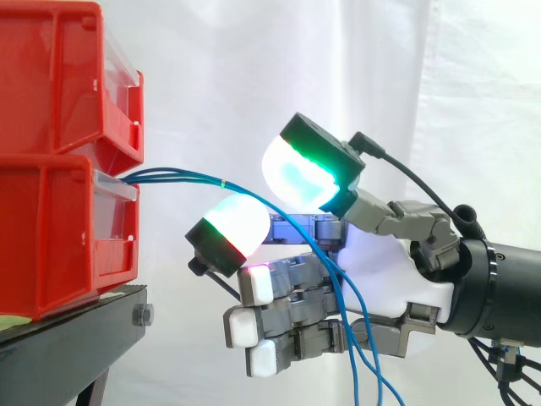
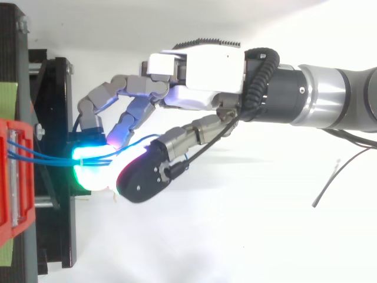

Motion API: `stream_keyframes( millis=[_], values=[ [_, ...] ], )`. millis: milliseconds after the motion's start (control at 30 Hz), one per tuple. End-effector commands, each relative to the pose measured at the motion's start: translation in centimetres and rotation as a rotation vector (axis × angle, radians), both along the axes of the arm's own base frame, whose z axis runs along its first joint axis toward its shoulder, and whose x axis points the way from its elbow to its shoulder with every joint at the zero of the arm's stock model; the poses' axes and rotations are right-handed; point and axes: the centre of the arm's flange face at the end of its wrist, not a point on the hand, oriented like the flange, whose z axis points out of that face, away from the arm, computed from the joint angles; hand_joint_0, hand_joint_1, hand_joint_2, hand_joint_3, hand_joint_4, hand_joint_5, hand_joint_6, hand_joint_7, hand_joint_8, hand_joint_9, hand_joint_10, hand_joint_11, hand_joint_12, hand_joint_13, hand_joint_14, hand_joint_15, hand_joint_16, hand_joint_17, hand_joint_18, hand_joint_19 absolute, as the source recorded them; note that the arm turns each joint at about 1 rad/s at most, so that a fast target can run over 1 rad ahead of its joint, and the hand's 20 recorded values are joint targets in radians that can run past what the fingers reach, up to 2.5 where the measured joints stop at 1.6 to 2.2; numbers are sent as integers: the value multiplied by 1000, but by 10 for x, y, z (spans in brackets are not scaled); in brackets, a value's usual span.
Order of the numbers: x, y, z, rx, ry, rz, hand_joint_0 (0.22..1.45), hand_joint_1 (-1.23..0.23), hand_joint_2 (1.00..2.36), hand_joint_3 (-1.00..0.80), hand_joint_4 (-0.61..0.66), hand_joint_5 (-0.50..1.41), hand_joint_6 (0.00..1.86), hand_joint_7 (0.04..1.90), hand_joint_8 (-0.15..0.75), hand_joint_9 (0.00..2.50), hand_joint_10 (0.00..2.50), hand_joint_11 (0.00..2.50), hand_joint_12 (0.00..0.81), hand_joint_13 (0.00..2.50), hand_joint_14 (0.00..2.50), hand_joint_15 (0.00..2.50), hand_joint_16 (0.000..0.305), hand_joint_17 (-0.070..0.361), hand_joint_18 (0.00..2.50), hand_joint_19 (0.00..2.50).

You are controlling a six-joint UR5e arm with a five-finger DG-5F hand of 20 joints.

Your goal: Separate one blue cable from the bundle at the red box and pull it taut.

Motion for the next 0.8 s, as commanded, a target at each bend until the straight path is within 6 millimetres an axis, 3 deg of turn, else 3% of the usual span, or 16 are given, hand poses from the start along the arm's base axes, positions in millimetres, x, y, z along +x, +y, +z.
stream_keyframes(
  millis=[0,200,433,533,767],
  values=[
    [0,0,0,0,0,0,635,-532,1004,-456,118,-154,831,1129,339,965,17,675,366,931,19,504,45,101,826,555],
    [0,-1,0,-6,0,-3,596,-661,1020,-208,112,-152,840,1193,348,952,15,703,372,931,19,509,46,102,833,564],
    [0,-3,0,-14,2,-6,621,-802,1023,-144,66,-168,860,1228,333,914,18,729,370,907,18,520,46,103,835,564],
    [0,-3,0,-17,2,-7,675,-904,1027,-94,-4,-195,894,1373,321,893,19,750,361,903,18,520,46,103,860,525],
    [-1,-3,-1,-59,11,-17,813,-920,1019,-280,14,-209,902,1343,306,886,20,750,357,907,19,522,43,98,847,501]
  ],
)
